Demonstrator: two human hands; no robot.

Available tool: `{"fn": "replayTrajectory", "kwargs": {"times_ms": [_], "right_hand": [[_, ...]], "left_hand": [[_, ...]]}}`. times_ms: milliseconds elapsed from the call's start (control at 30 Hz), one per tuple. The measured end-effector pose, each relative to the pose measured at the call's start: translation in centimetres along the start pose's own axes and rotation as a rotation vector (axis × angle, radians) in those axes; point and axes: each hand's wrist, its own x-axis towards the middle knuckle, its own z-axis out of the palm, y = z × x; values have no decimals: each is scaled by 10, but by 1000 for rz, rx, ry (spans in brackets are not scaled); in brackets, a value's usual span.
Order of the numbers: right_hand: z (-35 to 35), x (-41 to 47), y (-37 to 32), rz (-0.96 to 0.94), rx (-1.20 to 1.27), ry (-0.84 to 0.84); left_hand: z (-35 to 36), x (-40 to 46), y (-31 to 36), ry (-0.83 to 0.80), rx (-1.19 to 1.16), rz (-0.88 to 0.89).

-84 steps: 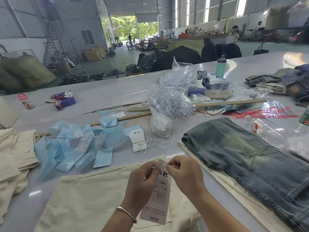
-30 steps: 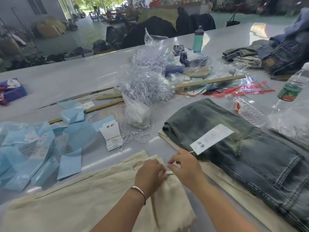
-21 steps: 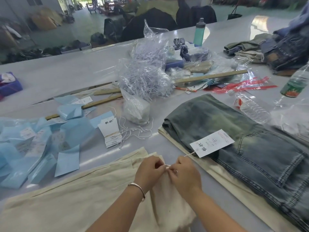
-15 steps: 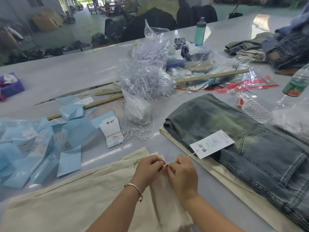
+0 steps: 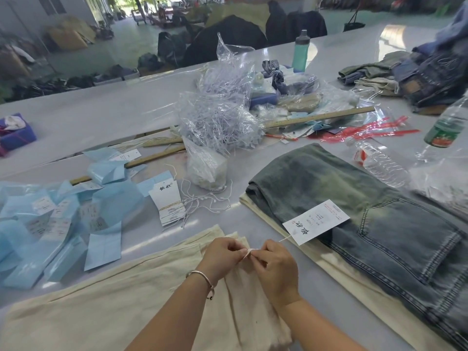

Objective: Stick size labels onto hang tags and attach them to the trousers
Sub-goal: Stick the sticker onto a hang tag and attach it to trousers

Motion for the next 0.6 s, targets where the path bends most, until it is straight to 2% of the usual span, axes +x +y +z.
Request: {"fn": "replayTrajectory", "kwargs": {"times_ms": [100,367,500,600], "right_hand": [[-1,-2,4,5,12,-20],[1,1,3,-55,1,21],[-4,3,4,-74,57,-33],[-15,3,14,10,123,34]], "left_hand": [[4,2,-1,-36,112,0],[-1,3,6,-68,-18,-45],[0,4,5,-30,-46,-66],[2,6,3,46,-105,-90]]}}
